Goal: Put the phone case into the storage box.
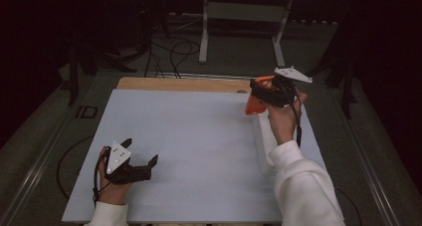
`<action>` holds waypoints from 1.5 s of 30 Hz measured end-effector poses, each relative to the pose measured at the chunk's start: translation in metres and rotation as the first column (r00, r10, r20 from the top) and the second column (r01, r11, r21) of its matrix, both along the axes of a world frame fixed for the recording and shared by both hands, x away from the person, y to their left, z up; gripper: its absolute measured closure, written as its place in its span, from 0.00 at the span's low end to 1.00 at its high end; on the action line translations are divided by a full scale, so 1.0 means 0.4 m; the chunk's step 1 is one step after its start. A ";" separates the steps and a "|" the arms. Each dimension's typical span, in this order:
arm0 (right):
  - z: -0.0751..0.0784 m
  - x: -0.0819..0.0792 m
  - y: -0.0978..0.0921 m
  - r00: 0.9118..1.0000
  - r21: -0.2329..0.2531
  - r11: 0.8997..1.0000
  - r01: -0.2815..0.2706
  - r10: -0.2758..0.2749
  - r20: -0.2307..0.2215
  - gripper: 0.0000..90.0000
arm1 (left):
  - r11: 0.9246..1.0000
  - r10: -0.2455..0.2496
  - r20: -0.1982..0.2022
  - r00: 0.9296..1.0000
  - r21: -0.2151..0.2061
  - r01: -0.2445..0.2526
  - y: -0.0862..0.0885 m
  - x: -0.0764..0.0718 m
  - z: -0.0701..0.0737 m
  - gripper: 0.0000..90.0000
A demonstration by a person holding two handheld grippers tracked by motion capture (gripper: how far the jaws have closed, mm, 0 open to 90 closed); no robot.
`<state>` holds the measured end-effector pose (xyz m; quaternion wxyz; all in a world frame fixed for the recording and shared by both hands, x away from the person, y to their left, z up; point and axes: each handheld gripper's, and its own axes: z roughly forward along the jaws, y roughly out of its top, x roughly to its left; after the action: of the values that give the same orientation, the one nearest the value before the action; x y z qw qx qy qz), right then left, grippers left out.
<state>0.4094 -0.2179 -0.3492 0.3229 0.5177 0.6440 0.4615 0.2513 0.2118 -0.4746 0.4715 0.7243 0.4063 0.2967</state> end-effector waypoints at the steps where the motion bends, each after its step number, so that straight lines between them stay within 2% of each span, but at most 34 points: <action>1: 0.000 0.000 0.000 1.000 0.000 1.000 0.000 0.000 0.000 0.18 | 1.000 0.000 0.000 1.000 0.000 0.000 0.000 0.000 0.000 0.00; 45: -0.012 0.023 -0.055 0.994 -0.030 0.994 0.107 -0.107 -0.018 0.18 | 1.000 -0.002 0.000 1.000 0.003 0.002 -0.003 0.000 0.000 0.00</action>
<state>0.4187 -0.2399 -0.3540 0.3484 0.5513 0.6252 0.4289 0.2515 0.2105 -0.4746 0.4709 0.7254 0.4050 0.2968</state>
